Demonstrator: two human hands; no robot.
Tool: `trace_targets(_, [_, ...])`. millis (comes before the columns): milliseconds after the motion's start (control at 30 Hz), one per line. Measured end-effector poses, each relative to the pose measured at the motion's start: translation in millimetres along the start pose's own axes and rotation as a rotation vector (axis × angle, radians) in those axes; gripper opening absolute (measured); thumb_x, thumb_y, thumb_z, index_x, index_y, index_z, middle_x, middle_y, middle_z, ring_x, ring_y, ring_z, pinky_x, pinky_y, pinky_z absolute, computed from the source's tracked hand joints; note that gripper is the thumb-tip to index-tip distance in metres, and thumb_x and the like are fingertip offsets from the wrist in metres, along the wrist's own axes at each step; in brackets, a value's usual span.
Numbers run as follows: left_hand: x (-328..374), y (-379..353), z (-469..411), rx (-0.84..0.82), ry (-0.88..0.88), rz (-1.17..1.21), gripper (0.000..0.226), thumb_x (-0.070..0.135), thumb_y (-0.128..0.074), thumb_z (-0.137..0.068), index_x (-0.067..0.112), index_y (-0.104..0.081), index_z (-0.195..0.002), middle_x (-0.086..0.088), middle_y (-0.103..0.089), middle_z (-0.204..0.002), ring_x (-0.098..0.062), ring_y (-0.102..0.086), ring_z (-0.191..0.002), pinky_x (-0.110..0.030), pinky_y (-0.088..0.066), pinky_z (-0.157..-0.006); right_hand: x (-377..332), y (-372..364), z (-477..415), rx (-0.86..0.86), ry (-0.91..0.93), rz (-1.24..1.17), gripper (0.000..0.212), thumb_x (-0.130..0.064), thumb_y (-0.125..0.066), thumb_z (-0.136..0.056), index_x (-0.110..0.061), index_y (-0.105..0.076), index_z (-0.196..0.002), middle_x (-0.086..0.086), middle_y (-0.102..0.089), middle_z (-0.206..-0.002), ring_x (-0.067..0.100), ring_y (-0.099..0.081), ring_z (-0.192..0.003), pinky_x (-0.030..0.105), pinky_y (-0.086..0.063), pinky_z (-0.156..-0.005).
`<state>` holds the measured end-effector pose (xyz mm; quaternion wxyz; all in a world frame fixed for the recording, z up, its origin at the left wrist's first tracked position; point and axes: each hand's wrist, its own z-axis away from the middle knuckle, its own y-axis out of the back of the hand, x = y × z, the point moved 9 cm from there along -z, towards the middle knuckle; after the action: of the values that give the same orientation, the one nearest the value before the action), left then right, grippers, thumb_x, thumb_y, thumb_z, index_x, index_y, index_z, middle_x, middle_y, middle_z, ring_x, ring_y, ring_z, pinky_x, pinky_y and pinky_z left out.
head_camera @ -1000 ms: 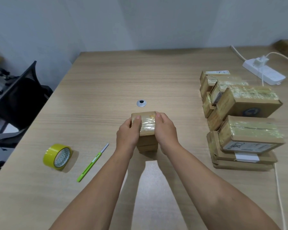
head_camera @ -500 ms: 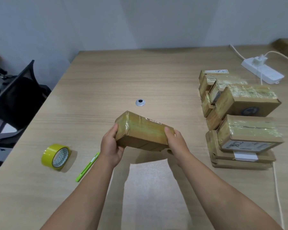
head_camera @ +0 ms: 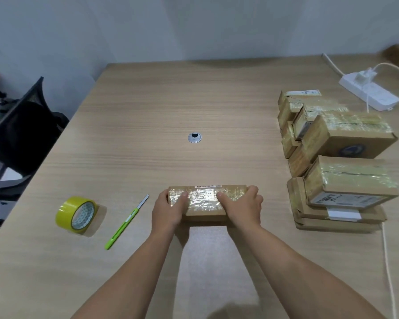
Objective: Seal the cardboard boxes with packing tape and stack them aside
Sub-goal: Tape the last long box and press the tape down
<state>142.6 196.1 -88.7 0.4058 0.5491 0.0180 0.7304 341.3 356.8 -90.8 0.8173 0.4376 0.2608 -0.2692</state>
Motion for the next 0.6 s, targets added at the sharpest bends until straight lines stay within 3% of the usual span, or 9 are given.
trace_targets(67, [-2.8,-8.9,2.8,0.002,0.001,-0.086,0.089,0.072,-0.069,-0.068,0.017,-0.051,-0.136,-0.002,-0.059,-0.131,-0.026,-0.055,-0.123,-0.047,-0.046,-0.103,6.3,-7.0,1.0,-0.005,-0.005,-0.027,0.094,-0.06,-0.075,-0.079,-0.019,-0.022,-0.146,0.01,-0.031,-0.148,0.036,-0.039,-0.133,0.048,-0.043,-0.103])
trace_targets(133, [-4.4,-16.4,7.1,0.014,0.018,-0.15,0.102,0.072,-0.071,-0.064,0.016,-0.042,-0.144,-0.006,-0.051,-0.141,-0.03,-0.049,-0.13,-0.051,-0.043,-0.106,10.9,-11.9,3.2,-0.013,0.005,0.007,0.105,-0.061,-0.073,-0.08,-0.025,-0.011,-0.156,0.01,-0.026,-0.157,0.034,-0.031,-0.142,0.048,-0.036,-0.111])
trace_targets(233, [-6.2,-20.2,6.6,0.058,0.011,-0.196,0.094,0.055,-0.076,-0.078,0.017,-0.031,-0.151,-0.007,-0.042,-0.149,-0.03,-0.041,-0.136,-0.053,-0.037,-0.11,13.7,-15.7,0.6,-0.044,-0.007,0.023,0.108,-0.064,-0.068,-0.082,-0.028,-0.003,-0.16,0.007,-0.026,-0.162,0.033,-0.024,-0.146,0.049,-0.031,-0.116])
trace_targets(333, [-11.1,-21.3,1.1,0.045,-0.007,-0.198,0.077,0.055,-0.068,-0.083,0.022,-0.038,-0.145,-0.004,-0.051,-0.142,-0.028,-0.049,-0.128,-0.054,-0.041,-0.105,12.9,-14.7,-3.7,-0.061,-0.015,0.0,0.096,-0.06,-0.064,-0.088,-0.027,-0.009,-0.16,0.007,-0.035,-0.158,0.034,-0.026,-0.144,0.048,-0.032,-0.114])
trace_targets(500, [-8.5,-13.0,3.6,0.04,-0.035,-0.151,0.053,0.032,-0.054,-0.101,0.021,-0.039,-0.15,-0.001,-0.054,-0.143,-0.029,-0.05,-0.131,-0.034,-0.039,-0.102,14.4,-12.9,-4.2,-0.05,0.024,-0.073,0.074,-0.049,-0.06,-0.096,-0.028,-0.022,-0.156,0.007,-0.043,-0.153,0.034,-0.032,-0.141,0.046,-0.036,-0.108])
trace_targets(600, [-8.6,-6.0,2.2,0.056,-0.041,-0.103,0.042,0.021,-0.046,-0.104,0.025,-0.048,-0.147,-0.001,-0.061,-0.135,-0.019,-0.053,-0.112,-0.031,-0.039,-0.092,18.8,-11.4,-5.0,-0.068,0.006,-0.136,0.061,-0.043,-0.053,-0.102,-0.032,-0.026,-0.155,0.014,-0.046,-0.148,0.034,-0.043,-0.132,0.037,-0.04,-0.093])
